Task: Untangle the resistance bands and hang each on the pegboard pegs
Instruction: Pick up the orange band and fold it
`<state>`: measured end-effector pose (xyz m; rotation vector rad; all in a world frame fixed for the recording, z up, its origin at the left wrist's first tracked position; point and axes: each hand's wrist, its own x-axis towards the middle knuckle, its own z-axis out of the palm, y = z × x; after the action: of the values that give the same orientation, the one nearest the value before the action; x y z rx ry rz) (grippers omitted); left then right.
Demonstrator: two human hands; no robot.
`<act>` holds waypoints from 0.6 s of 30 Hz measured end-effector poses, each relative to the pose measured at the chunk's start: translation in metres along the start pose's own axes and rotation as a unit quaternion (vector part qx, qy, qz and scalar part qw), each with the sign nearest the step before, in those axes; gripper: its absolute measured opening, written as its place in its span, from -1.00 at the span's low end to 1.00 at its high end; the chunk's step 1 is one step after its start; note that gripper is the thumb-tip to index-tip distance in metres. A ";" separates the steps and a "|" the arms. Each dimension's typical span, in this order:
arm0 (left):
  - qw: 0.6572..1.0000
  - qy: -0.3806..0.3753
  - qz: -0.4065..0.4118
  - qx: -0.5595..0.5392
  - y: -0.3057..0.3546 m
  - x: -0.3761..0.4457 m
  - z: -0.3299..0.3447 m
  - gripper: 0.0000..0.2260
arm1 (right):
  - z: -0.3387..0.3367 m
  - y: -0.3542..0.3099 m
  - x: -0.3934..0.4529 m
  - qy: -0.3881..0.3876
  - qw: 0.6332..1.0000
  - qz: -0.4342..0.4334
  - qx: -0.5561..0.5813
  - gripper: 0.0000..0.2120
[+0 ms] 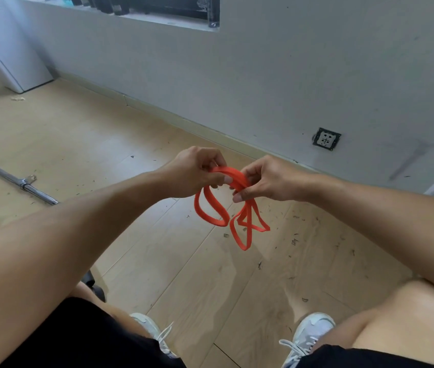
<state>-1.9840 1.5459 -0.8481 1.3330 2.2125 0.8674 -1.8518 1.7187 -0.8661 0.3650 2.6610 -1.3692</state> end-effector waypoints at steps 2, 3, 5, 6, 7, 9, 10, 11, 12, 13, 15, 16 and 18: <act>1.000 -0.006 -0.010 0.006 0.000 -0.001 0.000 -0.83 | 0.000 0.000 0.001 0.024 1.000 -0.003 -0.009 -0.71; 1.000 -0.010 -0.014 0.016 0.000 -0.001 0.001 -0.79 | 0.001 0.000 0.001 0.035 0.999 -0.004 -0.015 -0.70; 0.998 -0.026 -0.014 0.055 0.000 -0.001 0.002 -0.72 | 0.002 -0.003 0.001 0.044 0.999 -0.010 -0.023 -0.67; 0.997 -0.035 -0.010 0.074 0.000 0.000 0.003 -0.72 | 0.003 -0.004 0.001 0.044 0.999 -0.015 -0.027 -0.68; 0.995 -0.039 -0.007 0.087 0.000 0.000 0.003 -0.75 | 0.004 -0.005 0.000 0.046 0.998 -0.019 -0.032 -0.69; 0.995 -0.031 -0.006 0.095 0.002 0.000 0.001 -0.79 | 0.005 -0.007 0.001 0.057 0.997 -0.022 -0.038 -0.72; 0.995 -0.021 -0.006 0.093 0.002 0.000 0.000 -0.80 | 0.005 -0.008 0.001 0.067 0.997 -0.021 -0.038 -0.73; 0.996 -0.012 -0.005 0.090 0.003 -0.001 0.000 -0.81 | 0.005 -0.009 0.002 0.079 0.996 -0.020 -0.041 -0.73; 0.996 -0.005 -0.002 0.086 0.003 -0.001 0.000 -0.81 | 0.004 -0.010 0.003 0.089 0.995 -0.020 -0.046 -0.74; 0.997 -0.001 0.004 0.081 0.003 0.000 0.000 -0.82 | 0.004 -0.010 0.004 0.097 0.994 -0.022 -0.052 -0.74; 0.997 -0.001 0.015 0.074 0.003 0.001 0.001 -0.84 | 0.003 -0.011 0.005 0.104 0.993 -0.023 -0.059 -0.75; 0.998 -0.002 0.016 0.067 0.002 0.001 0.001 -0.86 | 0.004 -0.012 0.006 0.102 0.993 -0.024 -0.062 -0.74; 0.999 -0.001 0.013 0.036 0.001 0.001 0.001 -0.88 | 0.004 -0.011 0.006 0.094 0.992 -0.029 -0.073 -0.73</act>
<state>-1.9830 1.5477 -0.8484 1.3976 2.2490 0.8019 -1.8610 1.7100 -0.8610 0.4232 2.9253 -1.1996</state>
